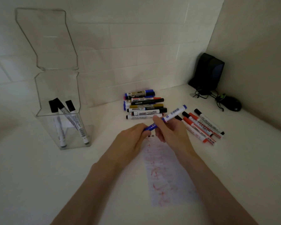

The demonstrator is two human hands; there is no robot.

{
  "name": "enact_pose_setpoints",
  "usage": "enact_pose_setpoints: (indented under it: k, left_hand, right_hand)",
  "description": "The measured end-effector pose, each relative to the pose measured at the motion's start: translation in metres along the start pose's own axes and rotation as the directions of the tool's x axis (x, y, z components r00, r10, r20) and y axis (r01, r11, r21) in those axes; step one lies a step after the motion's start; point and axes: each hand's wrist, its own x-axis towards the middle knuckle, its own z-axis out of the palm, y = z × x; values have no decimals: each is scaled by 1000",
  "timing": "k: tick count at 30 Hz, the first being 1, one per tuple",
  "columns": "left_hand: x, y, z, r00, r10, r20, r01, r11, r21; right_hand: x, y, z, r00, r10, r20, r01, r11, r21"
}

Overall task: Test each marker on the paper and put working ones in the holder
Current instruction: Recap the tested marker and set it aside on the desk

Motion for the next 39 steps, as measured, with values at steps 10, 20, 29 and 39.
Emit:
enact_pose_setpoints:
  k: [10, 20, 29, 39]
  left_hand:
    - [-3, -4, -11, 987, -18, 157, 81, 910, -407]
    - [-2, -11, -3, 988, -141, -58, 115, 939, -323]
    - [-3, -12, 0, 990, -132, 51, 127, 988, 84]
    - [-2, -14, 4, 988, -144, 61, 137, 984, 111]
  right_hand:
    - [8, -5, -29, 997, 34, -65, -17, 968, 251]
    - [21, 19, -21, 968, 26, -249, -33, 999, -26]
    - [25, 27, -16, 965, -98, -244, 34, 967, -254]
    - [25, 36, -13, 967, -102, -234, 36, 962, -269]
